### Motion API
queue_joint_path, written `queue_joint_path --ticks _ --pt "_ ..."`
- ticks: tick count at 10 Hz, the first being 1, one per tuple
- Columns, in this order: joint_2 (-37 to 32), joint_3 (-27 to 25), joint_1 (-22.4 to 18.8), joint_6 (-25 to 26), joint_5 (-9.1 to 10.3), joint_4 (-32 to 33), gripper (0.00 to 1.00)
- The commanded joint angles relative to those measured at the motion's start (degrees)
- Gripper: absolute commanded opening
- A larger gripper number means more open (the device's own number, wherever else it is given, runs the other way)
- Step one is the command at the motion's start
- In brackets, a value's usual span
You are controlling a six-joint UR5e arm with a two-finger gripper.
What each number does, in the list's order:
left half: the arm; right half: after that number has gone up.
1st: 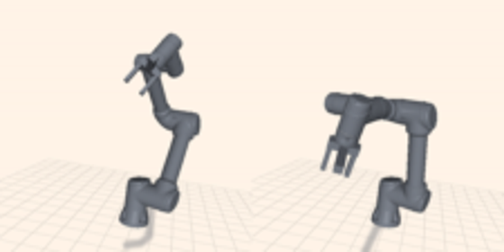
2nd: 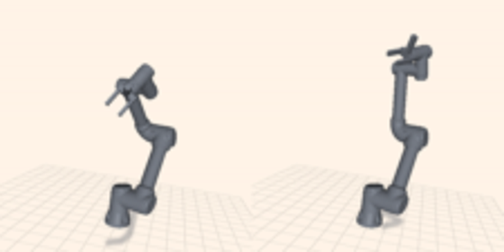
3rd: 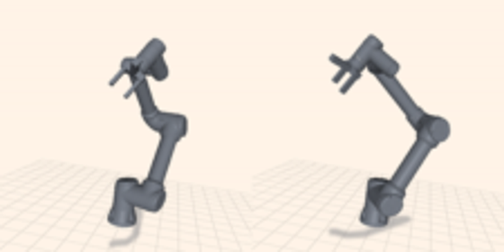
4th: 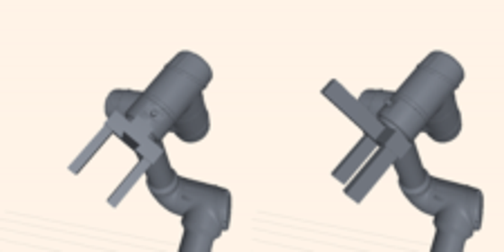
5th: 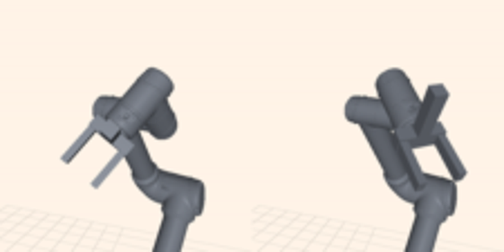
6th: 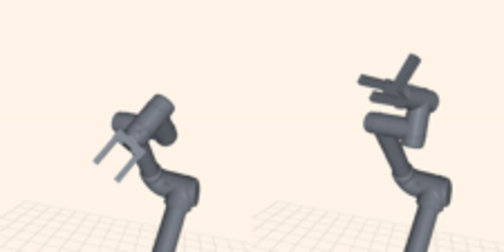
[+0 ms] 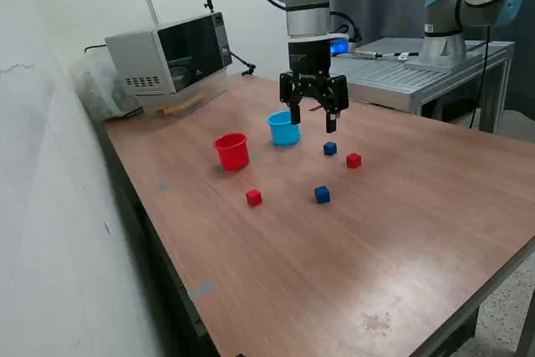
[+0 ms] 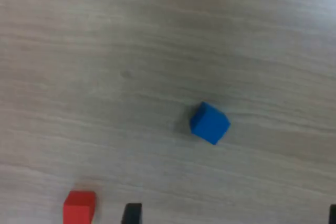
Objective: Place red objects in the red bin, and blue objects in the blue bin.
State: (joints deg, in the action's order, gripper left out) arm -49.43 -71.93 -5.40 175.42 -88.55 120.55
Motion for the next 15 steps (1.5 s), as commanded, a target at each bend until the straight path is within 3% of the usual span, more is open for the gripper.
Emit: queue_joint_path --ticks 1,2,3,6,15 --pt "4.86 4.50 -0.13 -9.70 0.30 0.48 1.00" --pt "5.74 5.91 -0.31 -13.92 0.30 0.39 1.00" --pt "7.31 7.75 -0.31 -14.92 0.39 0.47 1.00" --pt "9.43 11.81 0.13 -14.93 0.39 0.91 1.00" --pt "13.21 13.21 4.34 -14.93 0.13 0.91 1.00"
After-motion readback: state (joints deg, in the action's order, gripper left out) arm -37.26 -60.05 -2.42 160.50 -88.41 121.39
